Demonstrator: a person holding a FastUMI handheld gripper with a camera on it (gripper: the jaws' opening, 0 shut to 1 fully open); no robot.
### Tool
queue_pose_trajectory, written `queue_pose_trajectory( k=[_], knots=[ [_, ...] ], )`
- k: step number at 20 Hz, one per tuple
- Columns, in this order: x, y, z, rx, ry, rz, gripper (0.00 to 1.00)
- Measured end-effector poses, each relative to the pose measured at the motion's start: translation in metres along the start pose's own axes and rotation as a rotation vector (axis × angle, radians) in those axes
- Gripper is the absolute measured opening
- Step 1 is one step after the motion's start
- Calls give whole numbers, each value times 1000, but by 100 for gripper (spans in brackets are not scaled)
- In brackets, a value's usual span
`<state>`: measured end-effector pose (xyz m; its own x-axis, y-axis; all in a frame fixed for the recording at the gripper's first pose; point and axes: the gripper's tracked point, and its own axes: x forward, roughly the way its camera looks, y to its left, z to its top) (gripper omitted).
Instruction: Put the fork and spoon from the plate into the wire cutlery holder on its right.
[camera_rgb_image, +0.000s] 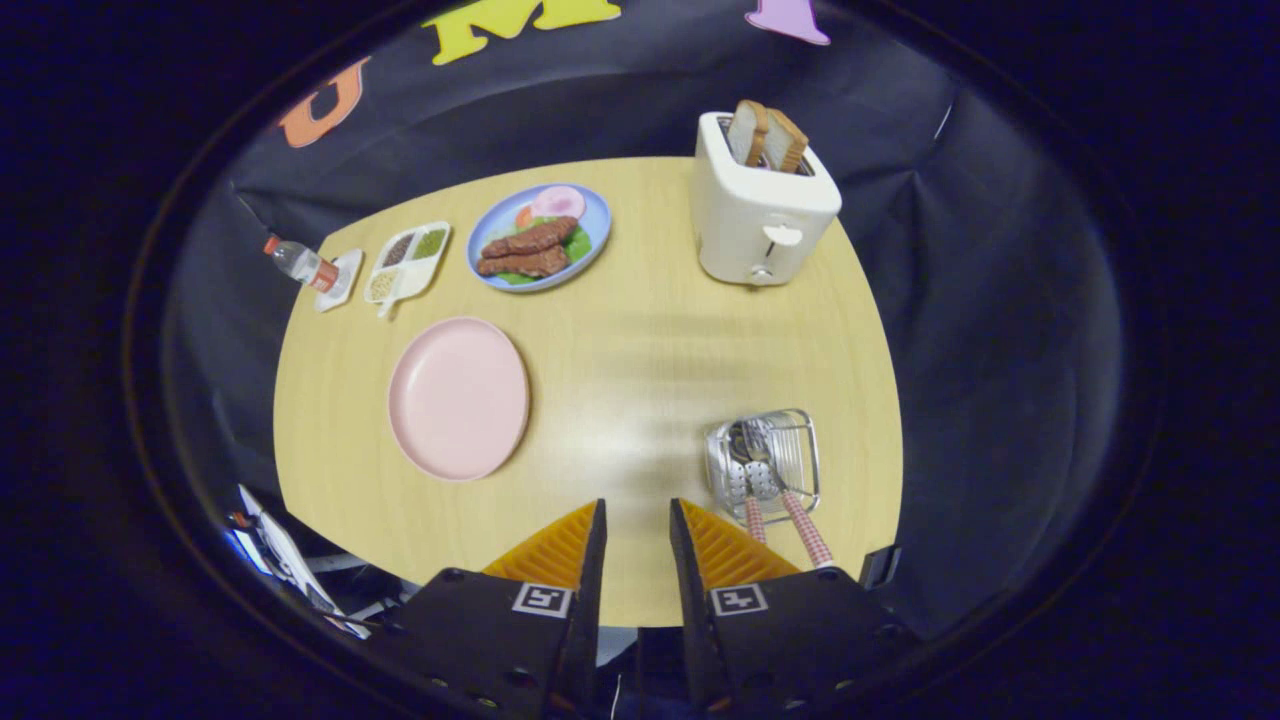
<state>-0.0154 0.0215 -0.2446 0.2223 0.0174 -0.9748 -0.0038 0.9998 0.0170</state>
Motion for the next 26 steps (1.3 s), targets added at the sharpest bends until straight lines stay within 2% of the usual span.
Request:
queue_pose_trajectory(
  k=[1,5,8,10,13,16,22,26],
  knots=[
    [-4,7,3,-9,-34,-8,41],
    [-24,40,11,-98,-179,-39,48],
    [-46,71,19,-125,-307,-32,64],
    [-65,87,26,-114,-398,-29,75],
    [-98,106,40,-88,-564,-29,79],
    [-132,117,50,-42,-713,-26,90],
    [-215,112,64,-14,-1040,-85,94],
    [-267,114,56,9,-1170,-125,96]
  ],
)
